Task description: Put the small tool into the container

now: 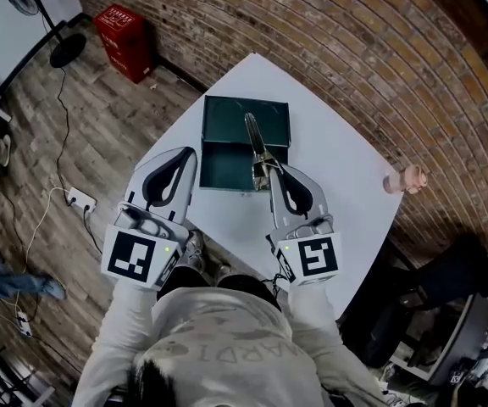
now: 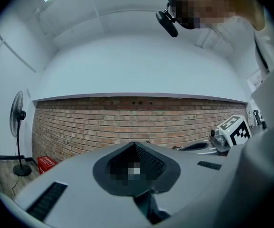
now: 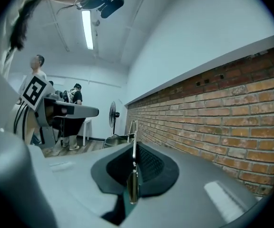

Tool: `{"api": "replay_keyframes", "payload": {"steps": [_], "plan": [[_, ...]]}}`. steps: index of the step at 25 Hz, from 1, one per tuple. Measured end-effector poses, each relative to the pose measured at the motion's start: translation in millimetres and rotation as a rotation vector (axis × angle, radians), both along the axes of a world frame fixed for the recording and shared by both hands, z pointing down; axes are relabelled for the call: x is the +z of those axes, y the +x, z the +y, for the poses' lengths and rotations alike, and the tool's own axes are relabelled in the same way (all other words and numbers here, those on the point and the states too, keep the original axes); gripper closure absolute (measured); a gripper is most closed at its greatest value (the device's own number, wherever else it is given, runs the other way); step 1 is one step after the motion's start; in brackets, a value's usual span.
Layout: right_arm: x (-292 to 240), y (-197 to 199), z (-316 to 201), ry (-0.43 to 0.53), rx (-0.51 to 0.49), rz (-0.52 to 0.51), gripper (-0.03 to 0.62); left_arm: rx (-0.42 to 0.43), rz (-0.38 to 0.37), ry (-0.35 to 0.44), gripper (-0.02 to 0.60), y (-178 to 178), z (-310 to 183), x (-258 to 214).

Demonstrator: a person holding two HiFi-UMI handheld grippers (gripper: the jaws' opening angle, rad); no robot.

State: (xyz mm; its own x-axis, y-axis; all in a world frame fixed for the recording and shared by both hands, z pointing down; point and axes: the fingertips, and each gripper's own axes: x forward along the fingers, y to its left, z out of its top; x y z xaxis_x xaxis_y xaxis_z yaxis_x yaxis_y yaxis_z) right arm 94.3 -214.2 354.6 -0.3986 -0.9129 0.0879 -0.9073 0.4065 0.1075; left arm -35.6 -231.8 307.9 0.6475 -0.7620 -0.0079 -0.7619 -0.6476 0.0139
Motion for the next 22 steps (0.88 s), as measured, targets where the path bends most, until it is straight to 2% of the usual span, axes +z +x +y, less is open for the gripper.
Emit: {"api": "replay_keyframes", "payload": {"steps": [11,17,22], "plan": [[48,-24,-41,-0.086,-0.062,0.163,0.585,0.032,-0.02,-0.066,0.577,-13,-39,28],[84,-39,-49,-0.137,-0.136,0.323,0.585,0.033,-0.02,-0.081,0.577,-23,-53,38],[112,-44,-52,-0.194,-0.203,0.41,0.585,0.027,-0.011,-0.101,0.577,-28,-62,43]]}}
